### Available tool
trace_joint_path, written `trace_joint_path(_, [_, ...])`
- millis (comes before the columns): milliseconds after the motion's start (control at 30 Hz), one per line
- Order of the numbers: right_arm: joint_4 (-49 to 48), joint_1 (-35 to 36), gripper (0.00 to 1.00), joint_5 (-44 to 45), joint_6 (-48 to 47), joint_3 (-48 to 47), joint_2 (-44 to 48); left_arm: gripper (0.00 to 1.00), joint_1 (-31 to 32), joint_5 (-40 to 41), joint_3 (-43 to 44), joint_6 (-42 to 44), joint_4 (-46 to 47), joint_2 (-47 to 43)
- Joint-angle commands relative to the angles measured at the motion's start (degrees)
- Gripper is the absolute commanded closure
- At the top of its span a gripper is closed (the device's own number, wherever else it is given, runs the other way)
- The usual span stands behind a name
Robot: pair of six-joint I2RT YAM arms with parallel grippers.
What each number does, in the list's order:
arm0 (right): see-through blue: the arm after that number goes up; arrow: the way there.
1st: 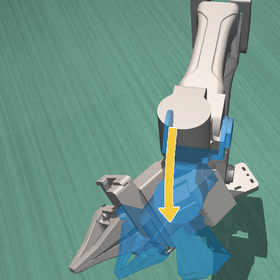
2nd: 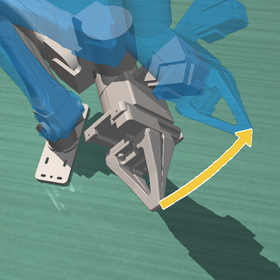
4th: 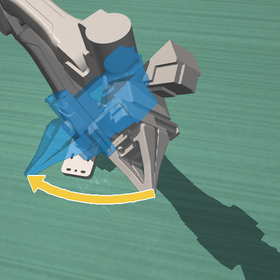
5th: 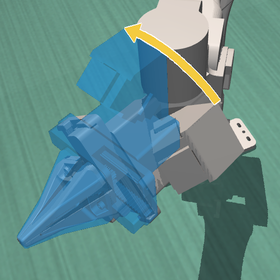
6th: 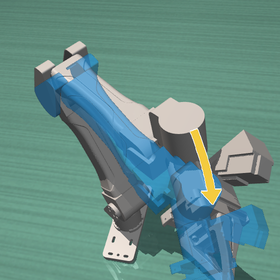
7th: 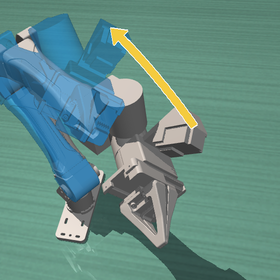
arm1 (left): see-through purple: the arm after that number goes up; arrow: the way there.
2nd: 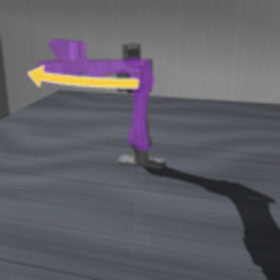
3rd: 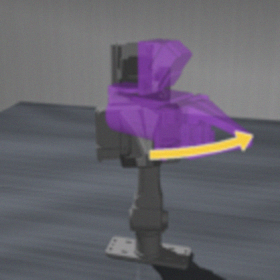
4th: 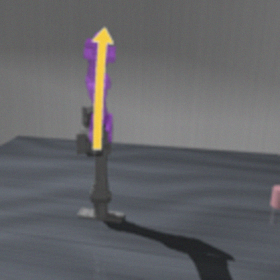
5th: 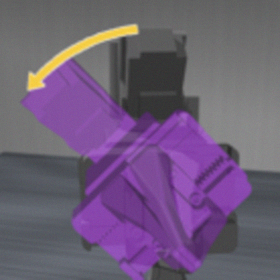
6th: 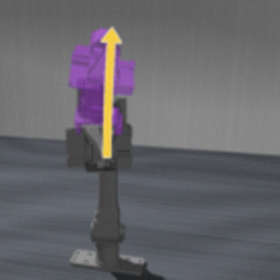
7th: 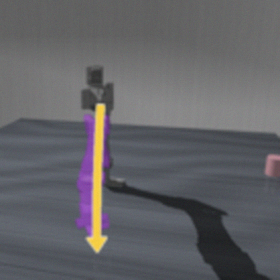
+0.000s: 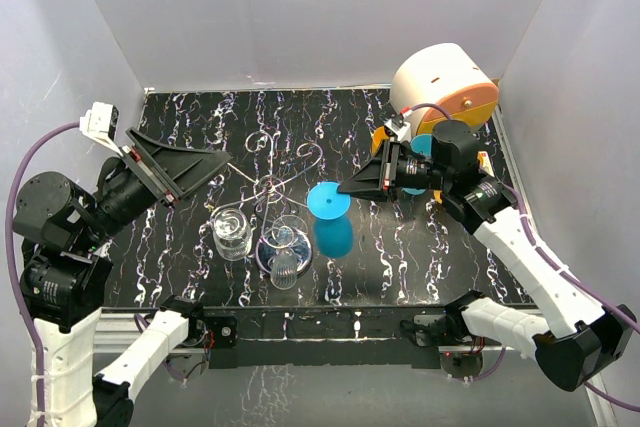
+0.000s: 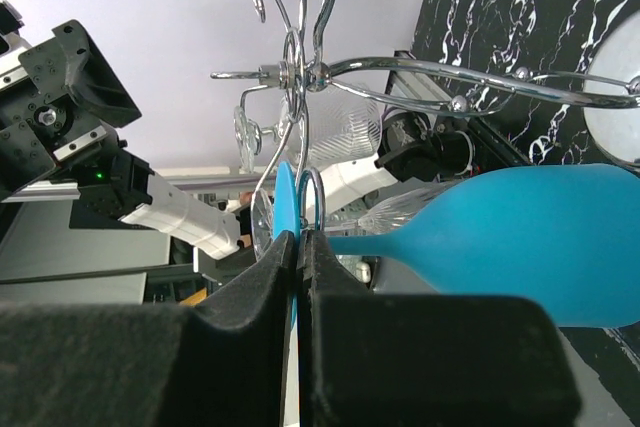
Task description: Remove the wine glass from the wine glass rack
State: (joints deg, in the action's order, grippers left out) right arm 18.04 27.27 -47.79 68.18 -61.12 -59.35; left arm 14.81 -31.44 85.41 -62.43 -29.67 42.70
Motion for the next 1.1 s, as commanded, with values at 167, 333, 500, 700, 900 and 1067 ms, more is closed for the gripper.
trace_joint_path(167, [0.1, 0.2, 1.0, -3.7, -4.2, -6.4, -2.0, 0.01, 0.0, -0.5, 0.2, -0.2, 1.2, -0.9])
trace_joint_path(333, [-2.4, 1.1, 1.0, -3.6, -3.0, -7.4, -3.9, 0.01, 0.0, -0.5, 0.1, -0.1, 1.1, -0.8])
trace_joint_path(500, [-4.5, 2.3, 1.0, -2.8, -1.9, -8.3, -5.7, 0.01, -0.1, -0.5, 0.3, 0.4, 0.6, -0.7])
trace_joint_path(700, [-6.6, 2.9, 1.0, -1.1, -0.6, -7.9, -6.4, 0.01, -0.1, -0.3, 1.0, 1.4, -0.5, -0.3])
trace_joint_path(900, [-12.5, 2.9, 1.0, 4.7, 3.3, -6.1, -5.8, 0.01, -0.1, -0.2, 1.1, 1.5, -0.7, -0.2])
trace_joint_path(1067, [-12.6, 2.9, 1.0, 8.0, 3.4, -6.1, -6.1, 0.01, -0.1, -0.1, 2.3, 1.9, -1.7, 0.1])
